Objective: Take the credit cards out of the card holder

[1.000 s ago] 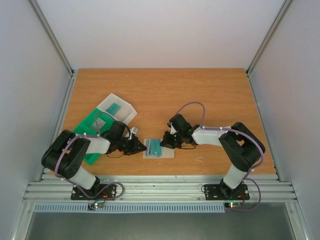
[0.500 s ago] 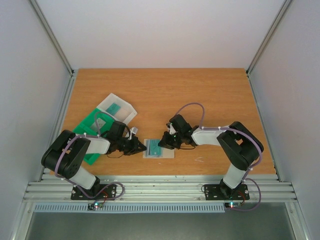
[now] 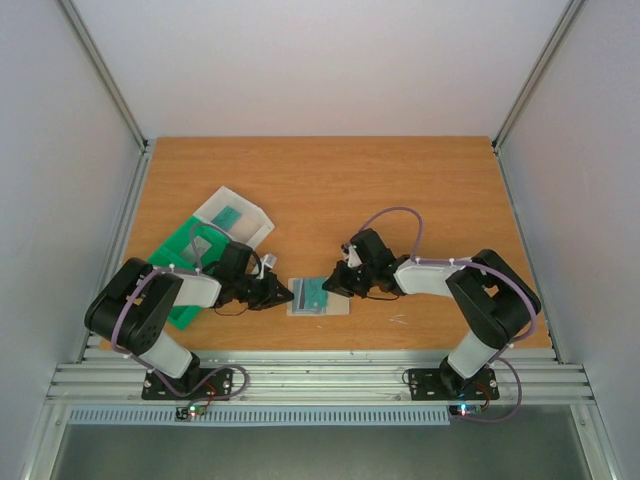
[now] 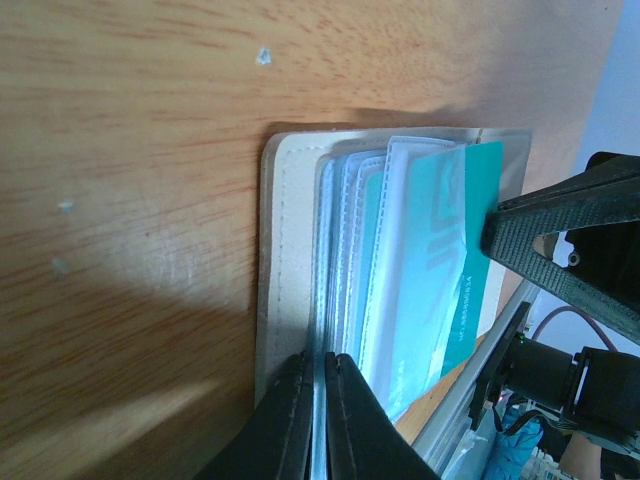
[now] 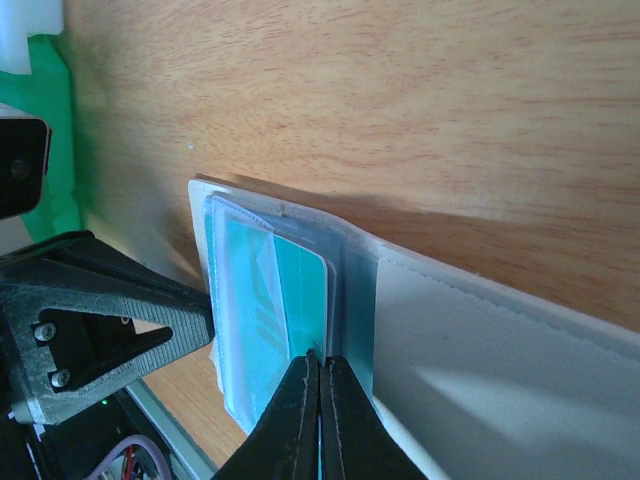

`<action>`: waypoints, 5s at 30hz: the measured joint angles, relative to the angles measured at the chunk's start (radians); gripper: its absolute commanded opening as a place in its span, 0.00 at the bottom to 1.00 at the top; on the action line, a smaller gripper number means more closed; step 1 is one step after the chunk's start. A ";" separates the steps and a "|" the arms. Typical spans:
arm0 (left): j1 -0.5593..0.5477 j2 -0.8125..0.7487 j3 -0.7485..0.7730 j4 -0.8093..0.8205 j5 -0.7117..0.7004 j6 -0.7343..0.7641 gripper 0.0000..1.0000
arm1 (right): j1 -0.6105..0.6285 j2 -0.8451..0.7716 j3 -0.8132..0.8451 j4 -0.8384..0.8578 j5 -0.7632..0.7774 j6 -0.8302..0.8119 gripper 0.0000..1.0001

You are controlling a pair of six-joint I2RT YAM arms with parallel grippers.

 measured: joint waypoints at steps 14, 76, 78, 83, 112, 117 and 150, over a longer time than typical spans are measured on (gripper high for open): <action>0.000 -0.011 0.008 -0.013 0.003 -0.003 0.27 | -0.031 -0.179 -0.029 -0.102 0.039 -0.007 0.01; -0.001 -0.533 0.098 0.000 0.296 -0.207 0.00 | -0.151 -0.510 0.227 -0.334 -0.351 -0.232 0.47; -0.005 -0.550 0.103 -0.018 0.312 -0.175 0.01 | -0.151 -0.486 0.281 -0.421 -0.390 -0.316 0.48; -0.061 -0.549 0.105 -0.045 0.329 -0.143 0.00 | -0.149 -0.416 0.307 -0.518 -0.475 -0.402 0.49; -0.150 -0.603 0.228 -0.254 0.170 -0.049 0.61 | -0.082 -0.410 0.273 -0.423 -0.503 -0.317 0.01; -0.150 -0.676 0.230 -0.251 0.095 -0.093 0.64 | -0.121 -0.450 0.187 -0.197 -0.486 -0.123 0.01; -0.146 -0.719 0.064 0.097 -0.081 -0.439 0.01 | -0.152 -0.397 0.009 0.452 -0.380 0.384 0.36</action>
